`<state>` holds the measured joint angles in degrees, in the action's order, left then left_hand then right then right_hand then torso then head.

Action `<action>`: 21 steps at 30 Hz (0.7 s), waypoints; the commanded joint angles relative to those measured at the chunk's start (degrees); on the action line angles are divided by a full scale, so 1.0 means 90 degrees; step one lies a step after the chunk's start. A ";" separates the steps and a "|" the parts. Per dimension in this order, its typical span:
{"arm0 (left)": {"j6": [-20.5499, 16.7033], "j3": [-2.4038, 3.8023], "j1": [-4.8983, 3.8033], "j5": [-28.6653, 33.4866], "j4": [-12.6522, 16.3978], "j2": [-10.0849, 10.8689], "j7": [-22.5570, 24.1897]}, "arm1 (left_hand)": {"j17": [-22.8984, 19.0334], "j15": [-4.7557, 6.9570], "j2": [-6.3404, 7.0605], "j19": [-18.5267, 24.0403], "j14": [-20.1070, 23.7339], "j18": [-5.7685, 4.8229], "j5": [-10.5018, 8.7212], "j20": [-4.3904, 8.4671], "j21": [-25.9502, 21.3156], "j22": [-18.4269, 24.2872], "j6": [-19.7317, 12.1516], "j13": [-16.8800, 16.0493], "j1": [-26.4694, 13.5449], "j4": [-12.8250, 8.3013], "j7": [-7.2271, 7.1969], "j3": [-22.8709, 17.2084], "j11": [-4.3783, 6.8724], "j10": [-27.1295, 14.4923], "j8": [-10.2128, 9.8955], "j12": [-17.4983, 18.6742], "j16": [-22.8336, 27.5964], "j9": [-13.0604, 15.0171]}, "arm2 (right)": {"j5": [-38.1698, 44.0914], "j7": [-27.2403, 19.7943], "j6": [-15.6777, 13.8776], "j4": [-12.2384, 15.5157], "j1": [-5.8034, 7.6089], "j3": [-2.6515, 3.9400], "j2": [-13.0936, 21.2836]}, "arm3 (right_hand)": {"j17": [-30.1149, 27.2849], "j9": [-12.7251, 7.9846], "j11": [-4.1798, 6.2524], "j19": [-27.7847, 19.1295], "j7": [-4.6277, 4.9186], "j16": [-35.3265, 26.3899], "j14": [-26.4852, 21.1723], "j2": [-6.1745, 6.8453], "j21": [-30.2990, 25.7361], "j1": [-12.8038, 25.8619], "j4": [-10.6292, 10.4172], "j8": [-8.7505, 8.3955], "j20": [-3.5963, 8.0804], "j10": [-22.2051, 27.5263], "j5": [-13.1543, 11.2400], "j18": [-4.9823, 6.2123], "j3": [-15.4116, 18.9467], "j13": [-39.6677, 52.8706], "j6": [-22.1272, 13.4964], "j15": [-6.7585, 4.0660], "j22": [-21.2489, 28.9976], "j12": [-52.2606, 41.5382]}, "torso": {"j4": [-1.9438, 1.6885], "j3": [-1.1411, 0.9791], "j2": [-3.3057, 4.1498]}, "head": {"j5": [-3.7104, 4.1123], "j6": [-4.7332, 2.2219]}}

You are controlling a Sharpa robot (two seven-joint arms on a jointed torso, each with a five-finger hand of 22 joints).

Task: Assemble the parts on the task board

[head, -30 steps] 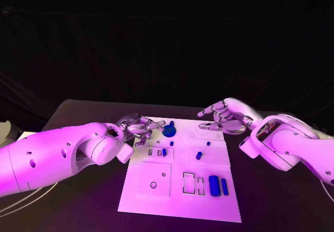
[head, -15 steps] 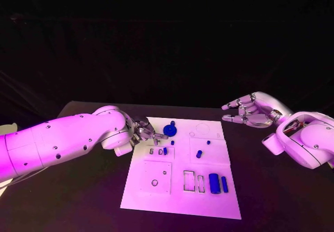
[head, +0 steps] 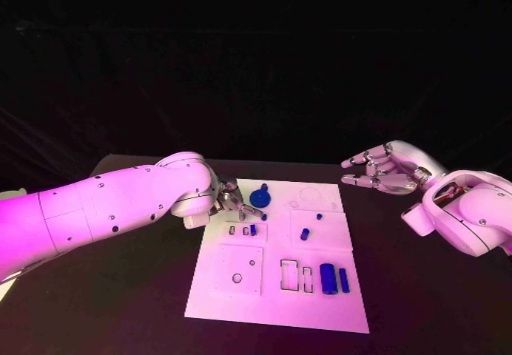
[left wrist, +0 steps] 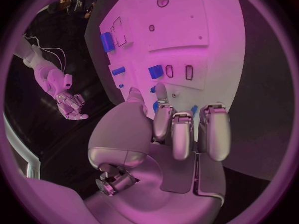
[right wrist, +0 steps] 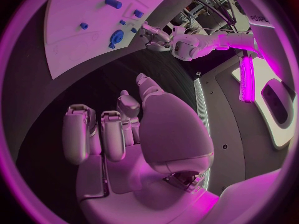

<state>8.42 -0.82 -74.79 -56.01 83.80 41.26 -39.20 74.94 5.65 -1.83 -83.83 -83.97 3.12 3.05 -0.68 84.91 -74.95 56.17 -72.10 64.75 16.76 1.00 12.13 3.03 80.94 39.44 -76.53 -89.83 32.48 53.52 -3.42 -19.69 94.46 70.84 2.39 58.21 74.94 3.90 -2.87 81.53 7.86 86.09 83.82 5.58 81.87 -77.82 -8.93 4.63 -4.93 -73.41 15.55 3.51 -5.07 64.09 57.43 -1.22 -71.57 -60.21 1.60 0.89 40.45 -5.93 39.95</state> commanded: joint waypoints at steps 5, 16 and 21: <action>0.0800 -0.0033 -0.0040 -0.0044 -0.0295 -0.0271 -0.0342 | 0.1674 0.0059 -0.0010 -0.0224 -0.0670 -0.0114 -0.0040 0.0054 0.0021 -0.0581 -0.0054 -0.0015 -0.0099 -0.0001 -0.0026 0.0097 0.0000 0.0044 0.0039 -0.0018 -0.0019 0.0045 | -0.0006 0.0100 0.0008 -0.0044 -0.0018 -0.0009 -0.0065 | 0.0894 -0.0002 0.0011 0.0015 -0.0001 -0.0042 0.0501 -0.0026 -0.0039 -0.0040 0.0001 0.0019 0.0043 -0.0059 0.0114 0.0032 0.0057 -0.0014 0.0048 -0.0027 0.0013 0.0007 | -0.0011 0.0005 0.0006 | -0.0016 0.0029; 0.1039 -0.0085 -0.0045 -0.0098 -0.0618 -0.0519 -0.0374 | 0.1674 0.0060 -0.0058 -0.0227 -0.0670 -0.0117 -0.0037 0.0057 0.0029 -0.0597 -0.0083 -0.0042 -0.0065 -0.0014 -0.0025 0.0102 0.0000 0.0052 0.0045 -0.0035 -0.0019 0.0083 | 0.0009 0.0133 0.0010 -0.0072 -0.0023 -0.0012 -0.0091 | 0.0892 -0.0002 0.0012 0.0016 -0.0002 -0.0046 0.0501 -0.0028 -0.0043 -0.0051 0.0003 0.0017 0.0045 -0.0056 0.0168 0.0032 0.0063 -0.0028 0.0049 -0.0029 0.0016 0.0015 | 0.0004 0.0011 0.0015 | -0.0051 0.0076; 0.1079 -0.0099 -0.0043 -0.0126 -0.0692 -0.0577 -0.0381 | 0.1674 0.0060 -0.0096 -0.0231 -0.0670 -0.0120 -0.0036 0.0058 0.0038 -0.0614 -0.0097 -0.0058 -0.0023 -0.0019 -0.0025 0.0101 0.0000 0.0056 0.0053 -0.0043 -0.0019 0.0114 | 0.0014 0.0140 0.0009 -0.0077 -0.0024 -0.0013 -0.0094 | 0.0892 -0.0002 0.0012 0.0016 -0.0002 -0.0046 0.0501 -0.0028 -0.0043 -0.0051 0.0003 0.0017 0.0045 -0.0056 0.0168 0.0032 0.0063 -0.0028 0.0049 -0.0029 0.0016 0.0015 | -0.0004 0.0014 0.0013 | -0.0056 0.0109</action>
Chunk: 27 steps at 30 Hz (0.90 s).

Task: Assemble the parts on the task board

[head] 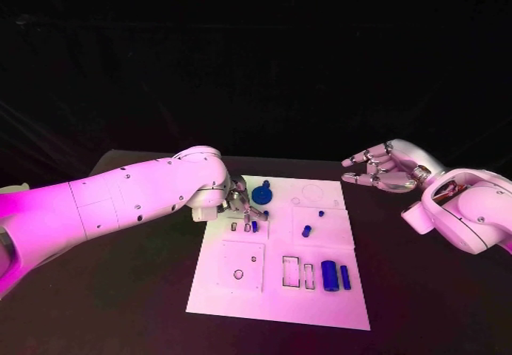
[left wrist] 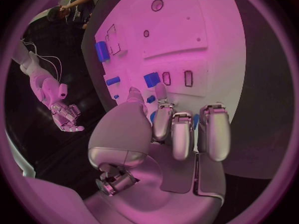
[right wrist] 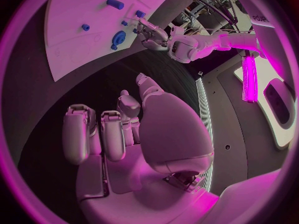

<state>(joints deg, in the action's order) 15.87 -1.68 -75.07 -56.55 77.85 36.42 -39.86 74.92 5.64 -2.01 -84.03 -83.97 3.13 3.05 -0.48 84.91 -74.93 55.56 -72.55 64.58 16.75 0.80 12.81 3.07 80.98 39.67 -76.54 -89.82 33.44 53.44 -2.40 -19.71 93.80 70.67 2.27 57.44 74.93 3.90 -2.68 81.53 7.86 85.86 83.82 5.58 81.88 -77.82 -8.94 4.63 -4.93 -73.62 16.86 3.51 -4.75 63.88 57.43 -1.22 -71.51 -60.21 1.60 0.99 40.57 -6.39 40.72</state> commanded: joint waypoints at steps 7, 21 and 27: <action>0.0280 -0.0023 -0.0006 -0.0075 -0.0112 -0.0145 -0.0315 | 0.1675 0.0059 -0.0158 -0.0208 -0.0670 -0.0123 -0.0030 0.0034 0.0044 -0.0628 -0.0054 -0.0025 0.0125 -0.0036 -0.0003 0.0006 -0.0005 0.0054 0.0043 -0.0048 -0.0020 0.0080 | 0.0025 0.0037 0.0025 -0.0010 -0.0008 0.0000 -0.0027 | 0.0888 -0.0002 -0.0010 0.0013 -0.0002 -0.0024 0.0499 -0.0029 -0.0047 -0.0054 0.0003 0.0017 0.0046 -0.0033 0.0038 0.0033 0.0030 -0.0008 0.0049 -0.0030 0.0016 0.0017 | 0.0002 0.0008 0.0001 | -0.0007 0.0045; 0.0395 -0.0049 -0.0002 -0.0077 -0.0165 -0.0228 -0.0329 | 0.1675 0.0042 -0.0245 -0.0210 -0.0670 -0.0125 0.0002 0.0014 0.0053 -0.0653 -0.0099 -0.0052 0.0448 -0.0072 0.0009 -0.0087 -0.0019 0.0054 0.0048 -0.0051 -0.0020 0.0237 | 0.0028 0.0065 0.0058 -0.0021 -0.0011 0.0000 -0.0038 | 0.0880 -0.0002 -0.0009 0.0010 -0.0001 -0.0030 0.0498 -0.0032 -0.0051 -0.0058 0.0003 0.0016 0.0047 -0.0026 0.0059 0.0034 0.0031 -0.0020 0.0049 -0.0030 0.0024 0.0029 | -0.0010 0.0000 -0.0003 | -0.0022 0.0090; 0.0442 -0.0053 -0.0002 -0.0077 -0.0172 -0.0243 -0.0334 | 0.1675 0.0039 -0.0250 -0.0211 -0.0670 -0.0126 0.0004 0.0010 0.0057 -0.0662 -0.0108 -0.0063 0.0527 -0.0082 0.0012 -0.0121 -0.0021 0.0057 0.0043 -0.0055 -0.0020 0.0275 | 0.0029 0.0069 0.0067 -0.0024 -0.0012 0.0000 -0.0044 | 0.0880 -0.0002 -0.0009 0.0010 -0.0001 -0.0030 0.0498 -0.0032 -0.0051 -0.0058 0.0003 0.0016 0.0047 -0.0026 0.0059 0.0034 0.0031 -0.0020 0.0049 -0.0030 0.0024 0.0029 | -0.0004 -0.0003 0.0001 | -0.0037 0.0098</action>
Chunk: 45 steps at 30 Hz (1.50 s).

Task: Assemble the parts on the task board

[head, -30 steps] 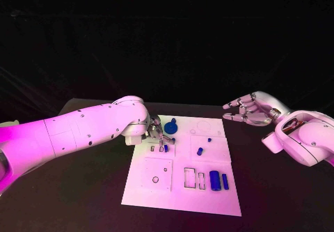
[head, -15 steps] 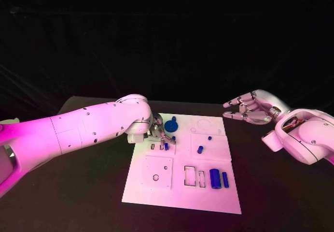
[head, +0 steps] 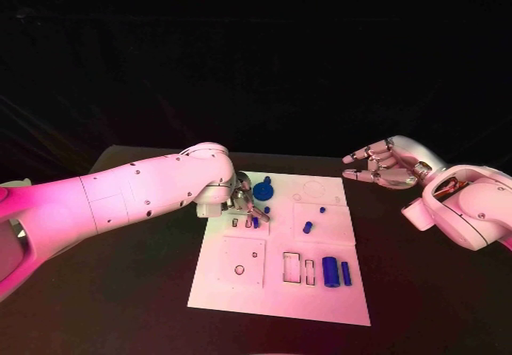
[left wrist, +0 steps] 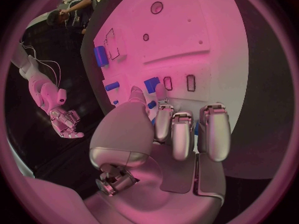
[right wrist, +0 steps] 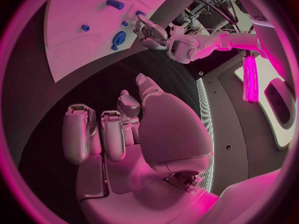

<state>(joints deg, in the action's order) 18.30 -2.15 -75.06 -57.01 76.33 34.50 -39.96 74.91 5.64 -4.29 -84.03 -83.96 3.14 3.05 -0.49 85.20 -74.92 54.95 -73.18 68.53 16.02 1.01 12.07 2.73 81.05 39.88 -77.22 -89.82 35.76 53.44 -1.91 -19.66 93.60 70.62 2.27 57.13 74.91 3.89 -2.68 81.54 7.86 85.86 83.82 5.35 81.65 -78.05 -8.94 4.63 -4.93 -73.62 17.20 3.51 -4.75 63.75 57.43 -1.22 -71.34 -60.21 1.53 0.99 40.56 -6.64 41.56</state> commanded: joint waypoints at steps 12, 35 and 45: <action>0.0231 -0.0009 0.0001 -0.0026 -0.0041 -0.0069 -0.0331 | 0.1677 0.0036 -0.0041 -0.0208 -0.0671 -0.0125 0.0009 0.0004 0.0024 -0.0672 -0.0061 -0.0017 0.0334 -0.0031 -0.0009 -0.0229 0.0015 0.0052 -0.0008 0.0019 -0.0020 0.0121 | 0.0030 0.0002 0.0064 -0.0013 -0.0017 0.0000 -0.0028 | 0.0882 -0.0002 -0.0009 0.0010 -0.0001 -0.0030 0.0498 -0.0007 -0.0027 -0.0032 0.0002 0.0016 0.0047 -0.0027 0.0021 0.0034 0.0031 -0.0005 0.0049 -0.0030 0.0006 0.0028 | 0.0005 -0.0004 0.0006 | -0.0020 0.0021; -0.0048 -0.0009 0.0007 0.0043 -0.0035 -0.0087 -0.0324 | 0.1677 -0.0024 0.0518 -0.0185 -0.0671 -0.0121 0.0867 0.0005 0.0002 -0.0688 -0.0237 0.0035 0.1526 -0.0451 0.0056 -0.3046 -0.0014 -0.0036 -0.0577 0.0190 -0.0020 0.0226 | 0.0030 0.0025 0.0117 -0.0033 -0.0031 -0.0002 -0.0048 | 0.0886 -0.0002 -0.0008 0.0013 -0.0001 -0.0029 0.0499 -0.0011 -0.0025 -0.0036 0.0001 0.0016 0.0048 -0.0034 0.0036 0.0033 0.0032 0.0003 0.0050 -0.0031 0.0001 0.0016 | 0.0004 -0.0006 0.0006 | -0.0024 0.0060; -0.0486 0.0011 0.0011 0.0231 0.0162 0.0070 -0.0287 | 0.1677 -0.0020 0.1454 -0.0200 -0.0671 -0.0125 0.1054 -0.0042 0.0006 -0.0745 -0.0204 0.0016 0.0524 -0.0819 0.0077 -0.5505 -0.0038 0.0037 -0.0503 0.0219 -0.0020 0.0698 | 0.0031 0.0023 0.0149 -0.0057 -0.0043 -0.0008 -0.0057 | 0.0879 -0.0002 -0.0008 0.0010 -0.0001 -0.0034 0.0498 -0.0014 -0.0030 -0.0041 0.0002 0.0016 0.0048 -0.0029 0.0047 0.0035 0.0033 -0.0009 0.0050 -0.0031 0.0010 0.0026 | -0.0006 -0.0015 0.0001 | -0.0031 0.0062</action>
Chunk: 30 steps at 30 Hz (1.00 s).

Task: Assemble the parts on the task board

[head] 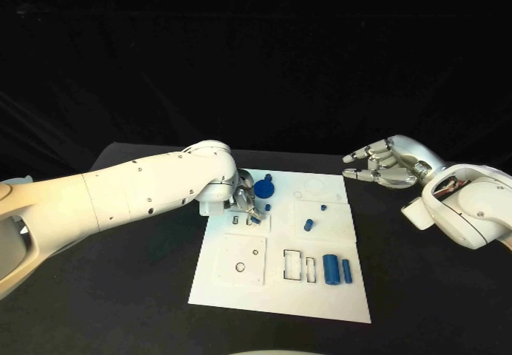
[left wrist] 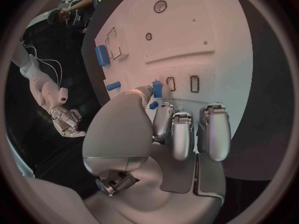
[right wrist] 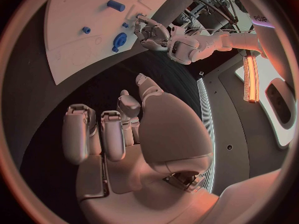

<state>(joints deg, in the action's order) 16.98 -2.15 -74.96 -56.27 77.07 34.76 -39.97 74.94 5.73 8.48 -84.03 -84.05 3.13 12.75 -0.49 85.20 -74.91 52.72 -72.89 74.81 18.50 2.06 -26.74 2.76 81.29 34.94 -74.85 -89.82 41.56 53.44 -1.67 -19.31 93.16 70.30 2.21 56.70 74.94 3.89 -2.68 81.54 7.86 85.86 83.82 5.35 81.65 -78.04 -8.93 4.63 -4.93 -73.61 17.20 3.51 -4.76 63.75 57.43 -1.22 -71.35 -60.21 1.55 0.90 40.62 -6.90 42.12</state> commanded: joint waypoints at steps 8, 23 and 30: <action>-0.0875 0.0022 0.0001 0.0187 0.0419 0.0291 -0.0255 | 0.1673 -0.0023 0.0099 -0.0215 -0.0661 -0.0132 -0.0031 -0.0041 0.0019 -0.0781 0.0054 -0.0034 -0.0365 -0.1291 -0.0047 -0.1484 -0.0035 0.0033 0.0080 -0.0053 -0.0020 0.0169 | 0.0031 -0.0016 0.0132 -0.0027 -0.0015 -0.0010 -0.0019 | 0.0873 -0.0002 -0.0008 0.0006 -0.0001 -0.0037 0.0497 -0.0012 -0.0035 -0.0040 0.0001 0.0015 0.0049 -0.0025 0.0049 0.0037 0.0035 -0.0015 0.0050 -0.0031 0.0019 0.0032 | -0.0022 -0.0007 -0.0001 | -0.0033 0.0005; -0.1128 0.0008 0.0201 -0.0503 0.0641 0.0478 -0.0266 | 0.1673 -0.0022 0.0115 -0.0236 -0.0661 -0.0141 -0.0035 -0.0038 0.0040 -0.0823 0.0057 -0.0049 -0.0435 -0.1409 -0.0045 -0.1639 -0.0034 0.0048 0.0090 -0.0060 -0.0020 0.0225 | 0.0031 -0.0024 0.0141 -0.0042 -0.0033 -0.0016 -0.0014 | 0.0873 -0.0002 -0.0008 0.0006 -0.0001 -0.0037 0.0497 -0.0012 -0.0035 -0.0040 0.0001 0.0015 0.0049 -0.0025 0.0049 0.0037 0.0035 -0.0015 0.0050 -0.0031 0.0019 0.0032 | -0.0051 -0.0010 0.0001 | -0.0051 0.0063; -0.1037 0.0007 0.0260 -0.0697 0.0663 0.0493 -0.0280 | 0.1673 -0.0022 0.0120 -0.0244 -0.0661 -0.0144 -0.0037 -0.0038 0.0049 -0.0839 0.0061 -0.0054 -0.0448 -0.1435 -0.0045 -0.1668 -0.0034 0.0053 0.0094 -0.0063 -0.0020 0.0238 | 0.0031 -0.0029 0.0145 -0.0045 -0.0037 -0.0017 -0.0013 | 0.0873 -0.0002 -0.0008 0.0006 -0.0001 -0.0037 0.0497 -0.0012 -0.0035 -0.0040 0.0001 0.0015 0.0049 -0.0025 0.0049 0.0037 0.0035 -0.0015 0.0050 -0.0031 0.0019 0.0032 | -0.0042 -0.0015 0.0002 | -0.0069 0.0079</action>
<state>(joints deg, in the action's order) 7.74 -2.10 -72.69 -60.10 82.90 39.20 -40.02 74.92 5.73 10.20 -84.03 -84.05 2.25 12.74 -0.49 85.42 -74.90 52.86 -73.31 70.88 14.80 2.14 -32.32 2.56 81.49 35.46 -75.06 -89.82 43.69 53.45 -1.69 -18.80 92.75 70.02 2.06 56.60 74.92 3.89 -2.69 81.54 7.86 85.86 83.82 5.35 81.65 -78.05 -8.93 4.63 -4.93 -73.61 17.43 3.51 -4.76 63.68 57.43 -1.22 -71.23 -60.20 1.16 0.79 40.62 -7.47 42.79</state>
